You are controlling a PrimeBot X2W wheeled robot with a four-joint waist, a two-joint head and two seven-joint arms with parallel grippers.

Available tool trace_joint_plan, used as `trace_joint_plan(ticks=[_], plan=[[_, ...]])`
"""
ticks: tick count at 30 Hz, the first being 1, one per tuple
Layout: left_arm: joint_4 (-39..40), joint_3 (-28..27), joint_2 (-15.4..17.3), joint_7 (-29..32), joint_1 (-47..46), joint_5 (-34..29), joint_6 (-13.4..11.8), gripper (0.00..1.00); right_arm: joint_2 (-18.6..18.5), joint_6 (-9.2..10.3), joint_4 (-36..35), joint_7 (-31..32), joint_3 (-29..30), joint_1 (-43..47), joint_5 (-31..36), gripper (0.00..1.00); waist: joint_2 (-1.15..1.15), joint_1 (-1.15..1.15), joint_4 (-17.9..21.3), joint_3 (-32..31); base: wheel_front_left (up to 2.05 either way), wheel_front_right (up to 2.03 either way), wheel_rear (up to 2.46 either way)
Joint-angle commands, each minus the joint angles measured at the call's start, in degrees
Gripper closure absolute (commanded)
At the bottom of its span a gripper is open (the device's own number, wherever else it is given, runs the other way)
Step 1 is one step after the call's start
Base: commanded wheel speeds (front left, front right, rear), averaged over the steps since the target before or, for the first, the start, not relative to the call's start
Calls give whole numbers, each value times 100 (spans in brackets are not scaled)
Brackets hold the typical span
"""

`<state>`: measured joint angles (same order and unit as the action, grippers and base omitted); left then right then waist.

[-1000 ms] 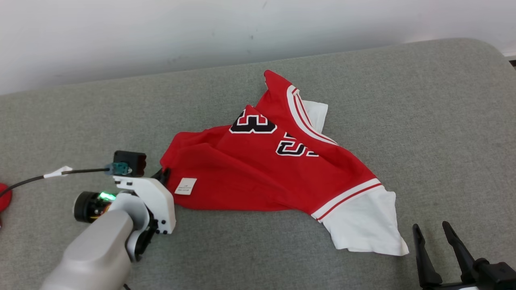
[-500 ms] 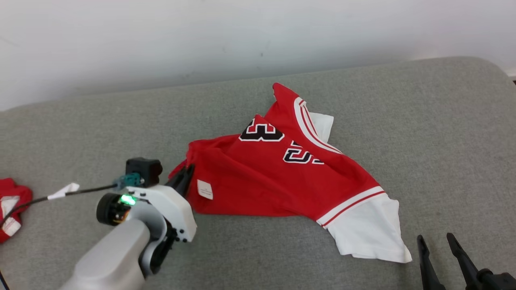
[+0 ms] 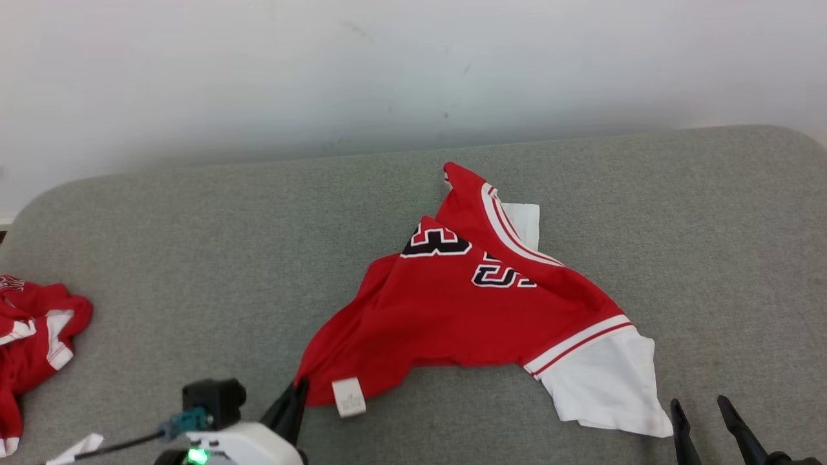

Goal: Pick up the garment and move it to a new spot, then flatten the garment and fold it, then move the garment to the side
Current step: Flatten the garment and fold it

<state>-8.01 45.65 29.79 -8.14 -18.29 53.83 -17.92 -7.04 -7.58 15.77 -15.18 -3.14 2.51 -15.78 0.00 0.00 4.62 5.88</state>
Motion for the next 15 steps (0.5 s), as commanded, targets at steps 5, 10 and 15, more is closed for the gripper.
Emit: trace_joint_plan(ticks=[5, 10, 15], plan=[[341, 7, -10, -200, 877, 309, -208, 100, -76, 17, -35, 6, 76, 135, -1, 0, 0, 0, -71, -45, 0, 0, 0], [19, 12, -282, -410, 1183, 424, -57, 100, -108, 17, -19, 6, 104, 213, 6, 0, 0, 0, -148, -81, 0, 0, 0], [-542, 133, -550, -575, 1287, 263, 131, 100, -121, 17, 8, 6, 70, 222, 8, 0, 0, 0, -169, -166, 0, 0, 0]])
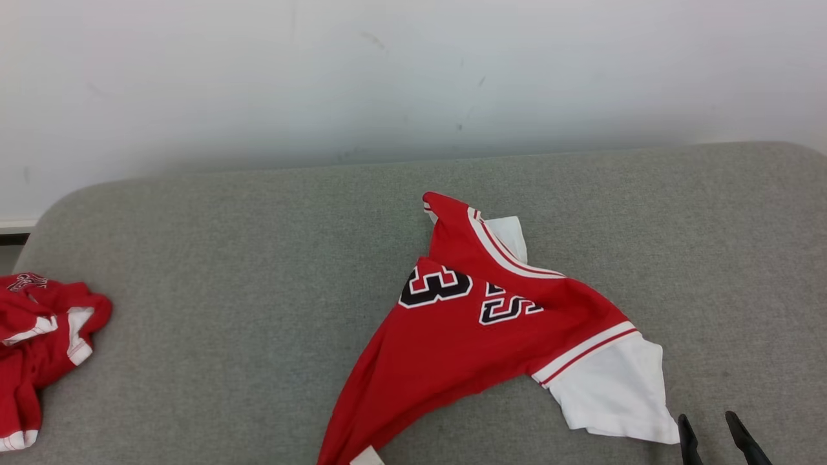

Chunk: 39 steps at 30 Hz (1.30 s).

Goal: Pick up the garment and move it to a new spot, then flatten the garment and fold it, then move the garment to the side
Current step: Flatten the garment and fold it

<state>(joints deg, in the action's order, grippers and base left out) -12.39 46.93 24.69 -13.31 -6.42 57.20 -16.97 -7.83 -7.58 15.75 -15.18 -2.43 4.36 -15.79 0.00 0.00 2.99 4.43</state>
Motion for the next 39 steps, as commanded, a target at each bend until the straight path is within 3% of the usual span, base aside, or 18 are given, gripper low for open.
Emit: trace_joint_plan(ticks=[1, 2, 4, 7, 12, 22, 29, 39], plan=[[-219, 22, -90, -75, 119, -106, 77, 91, -47, 17, 18, 6, -3, 42, 8, 0, 0, 0, -9, -44, 0, 0, 0], [-333, 16, -124, -100, 120, -170, 88, 65, -48, 17, 26, 6, -7, 51, 9, 0, 0, 0, -14, -69, 0, 0, 0], [-534, -1, -168, -137, 100, -332, 52, 0, -49, 17, 39, 6, -12, 74, -1, 0, 0, 0, -28, -121, 0, 0, 0], [-638, -217, -314, -179, 188, -504, 86, 0, -77, 17, 42, 6, -13, 116, -12, 0, 0, 0, -52, -226, 0, 0, 0], [-164, -1136, -542, -184, 476, -1389, 100, 0, -104, 17, -31, 6, 72, 188, 9, 0, 0, 0, -101, -385, 0, 0, 0], [777, -2835, -1340, -184, 1092, -3293, 495, 0, -139, 17, -379, 6, 278, 200, 224, 0, 0, 0, -182, -574, 0, 0, 0], [1078, -3300, -1695, -185, 1196, -4320, 852, 0, -25, 17, -570, 6, 317, 181, 412, 0, 0, 0, -197, -659, 0, 0, 0], [1062, -3817, -1956, -185, 1420, -5153, 1426, 0, 132, 17, -424, 6, 319, 121, 692, 0, 0, 0, -136, -720, 0, 0, 0]])
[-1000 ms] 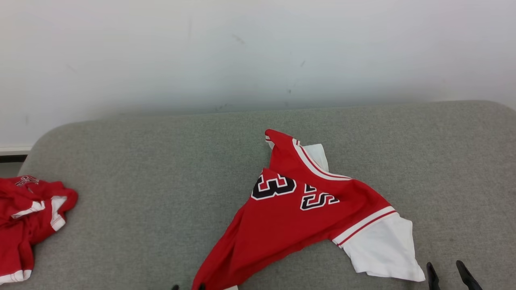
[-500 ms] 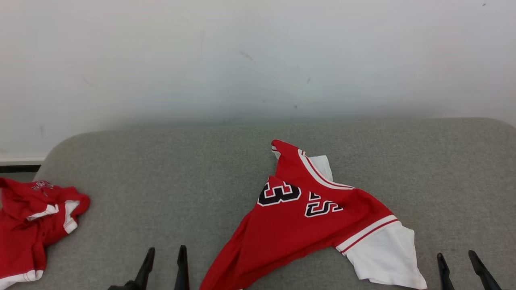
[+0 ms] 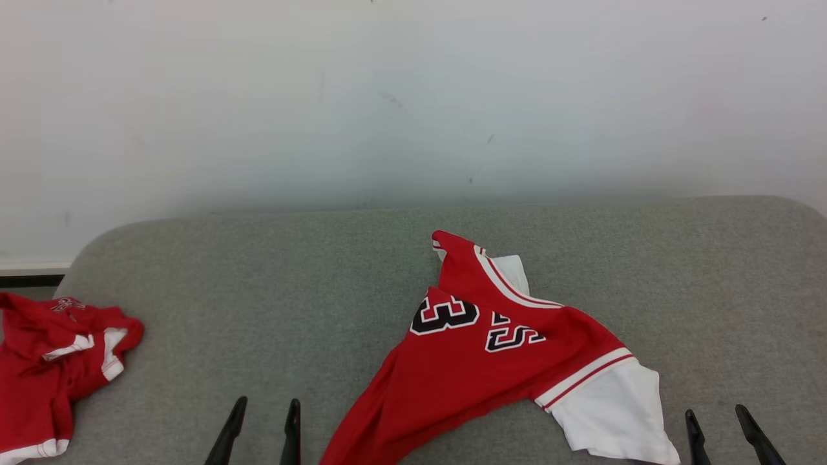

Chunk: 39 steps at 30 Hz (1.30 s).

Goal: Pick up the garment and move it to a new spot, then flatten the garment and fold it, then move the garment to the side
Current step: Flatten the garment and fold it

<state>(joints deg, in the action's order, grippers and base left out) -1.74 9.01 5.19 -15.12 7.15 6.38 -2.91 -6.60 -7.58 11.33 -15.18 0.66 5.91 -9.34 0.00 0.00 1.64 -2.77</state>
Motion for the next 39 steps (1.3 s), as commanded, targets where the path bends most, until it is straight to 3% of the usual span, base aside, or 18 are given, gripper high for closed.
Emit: trace_joint_plan(ticks=[1, 23, 27, 33, 39], plan=[[-20, -60, -21, -4, 80, -107, 40, 0, 17, 17, 49, 6, 6, -38, 49, 0, 0, 0, -2, -2, 0, 0, 0], [-270, -314, -210, -4, 183, -160, 458, 0, 97, 17, 172, 6, -6, -56, -213, 0, 0, 0, -8, 1, 0, 0, 0], [-548, -277, -207, -4, 234, -116, 640, 0, -77, 17, 226, 6, -58, -7, -364, 0, 0, 0, 8, 23, 0, 0, 0], [-1197, -18, 70, 5, 197, -61, 911, 0, -461, 17, 407, 7, -257, -34, -654, 0, 0, 0, 14, 67, 0, 0, 0], [-1745, 392, 310, 373, -88, 142, 1016, 0, -806, 17, 664, 434, -675, -144, -1050, 0, 0, 0, 12, 175, 0, 0, 0]])
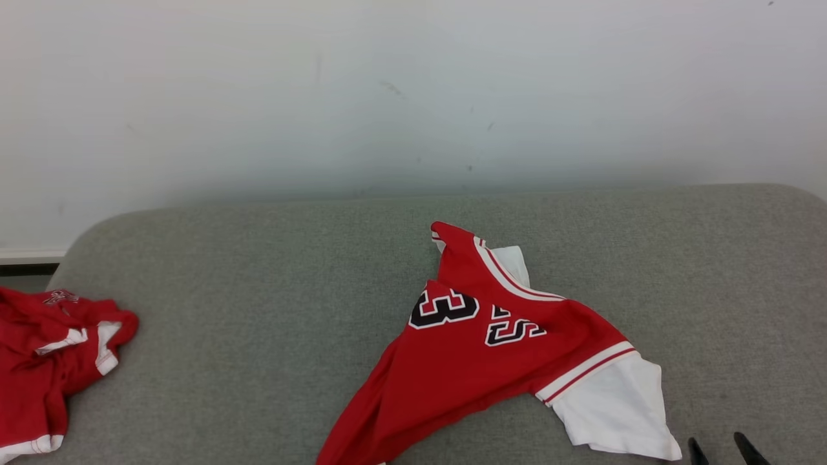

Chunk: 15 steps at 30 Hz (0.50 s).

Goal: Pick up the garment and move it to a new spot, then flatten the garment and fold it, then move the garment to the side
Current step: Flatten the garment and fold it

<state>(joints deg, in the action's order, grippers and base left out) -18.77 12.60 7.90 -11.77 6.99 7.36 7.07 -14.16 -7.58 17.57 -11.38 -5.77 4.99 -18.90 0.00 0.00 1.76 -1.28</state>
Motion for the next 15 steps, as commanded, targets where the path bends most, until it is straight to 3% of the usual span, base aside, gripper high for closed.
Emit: trace_joint_plan(ticks=[1, 8, 15], plan=[[-96, 102, 60, 95, -116, 96, 28, 0, -87, 17, 92, 157, -107, -73, -138, 0, 0, 0, 2, 50, 0, 0, 0], [-508, 422, 153, 204, -547, 314, 38, 0, -176, 17, 359, 557, -573, -380, -435, 0, 0, 0, 4, 312, 0, 0, 0], [-774, 718, 144, 56, -984, 614, 39, 0, -192, 17, 670, 534, -763, -761, -578, 0, 0, 0, -7, 579, 0, 0, 0]])
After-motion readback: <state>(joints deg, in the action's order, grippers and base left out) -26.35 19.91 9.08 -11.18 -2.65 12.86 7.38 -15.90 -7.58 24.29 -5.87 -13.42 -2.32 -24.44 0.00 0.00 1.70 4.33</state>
